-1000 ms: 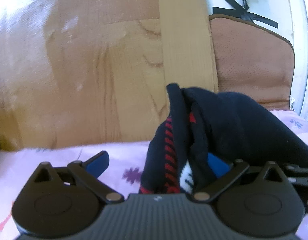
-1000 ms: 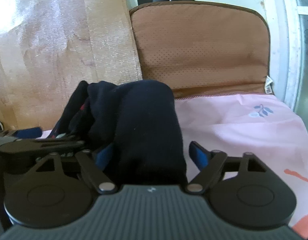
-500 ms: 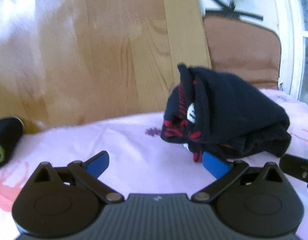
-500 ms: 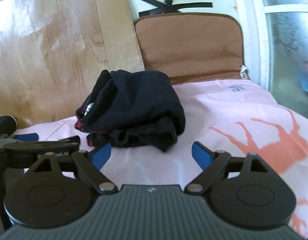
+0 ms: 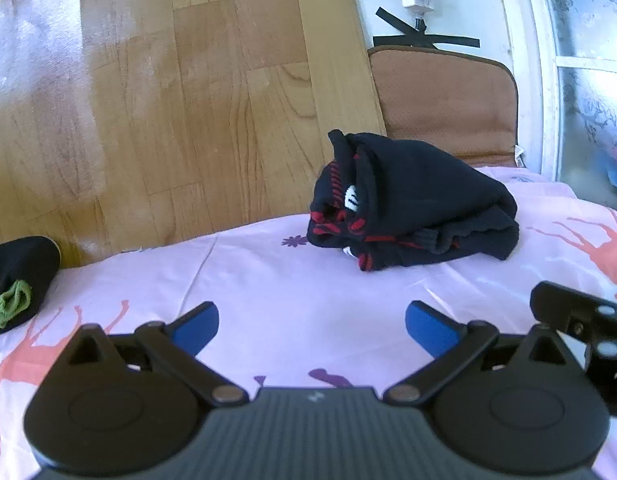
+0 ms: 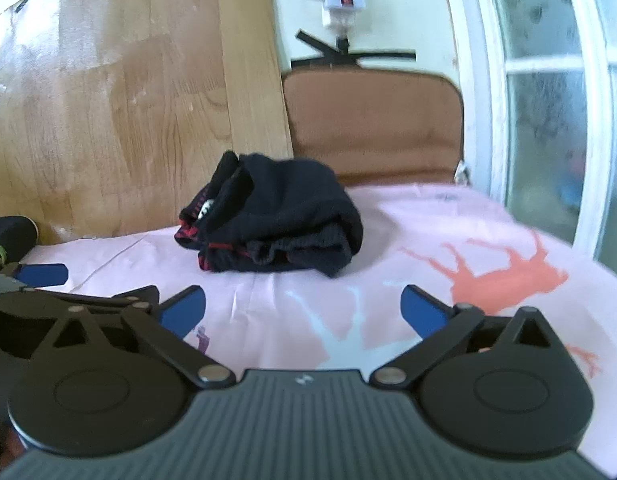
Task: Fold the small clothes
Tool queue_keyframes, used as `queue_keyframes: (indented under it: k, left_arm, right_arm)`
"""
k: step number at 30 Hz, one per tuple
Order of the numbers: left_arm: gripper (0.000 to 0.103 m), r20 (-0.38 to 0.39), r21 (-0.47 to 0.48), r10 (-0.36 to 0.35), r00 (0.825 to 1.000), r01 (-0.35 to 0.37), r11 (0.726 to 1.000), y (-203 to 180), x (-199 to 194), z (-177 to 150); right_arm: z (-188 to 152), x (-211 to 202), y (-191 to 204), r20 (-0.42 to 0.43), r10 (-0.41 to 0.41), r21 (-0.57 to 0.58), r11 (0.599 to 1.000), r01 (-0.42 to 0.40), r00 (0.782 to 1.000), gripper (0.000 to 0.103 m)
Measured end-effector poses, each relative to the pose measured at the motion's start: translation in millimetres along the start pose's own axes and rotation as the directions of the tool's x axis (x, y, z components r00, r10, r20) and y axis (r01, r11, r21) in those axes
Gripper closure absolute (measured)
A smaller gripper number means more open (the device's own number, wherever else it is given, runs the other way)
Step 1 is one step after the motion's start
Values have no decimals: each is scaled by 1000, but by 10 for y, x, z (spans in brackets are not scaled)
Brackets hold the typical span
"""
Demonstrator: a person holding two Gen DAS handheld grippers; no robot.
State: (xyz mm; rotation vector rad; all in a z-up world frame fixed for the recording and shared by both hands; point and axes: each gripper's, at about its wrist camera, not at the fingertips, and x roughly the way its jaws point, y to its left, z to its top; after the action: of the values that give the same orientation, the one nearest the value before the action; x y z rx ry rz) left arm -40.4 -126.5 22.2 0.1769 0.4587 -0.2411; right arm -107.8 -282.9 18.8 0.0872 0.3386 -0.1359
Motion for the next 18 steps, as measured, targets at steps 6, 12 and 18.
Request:
queue_keyframes:
  k: [6, 12, 18]
  left_arm:
    - [0, -7, -20, -8, 1000, 7, 1000, 32, 9, -4]
    - [0, -2, -19, -5, 1000, 5, 1000, 29, 1, -11]
    - [0, -7, -21, -6, 1000, 5, 1000, 29, 9, -11]
  right_arm:
    - [-3, 11, 50, -1, -37, -26, 999, 37, 999, 0]
    - [-18, -12, 57, 5, -82, -19, 996, 82, 997, 0]
    - [-24, -9, 82, 2, -102, -31, 994, 102, 995, 0]
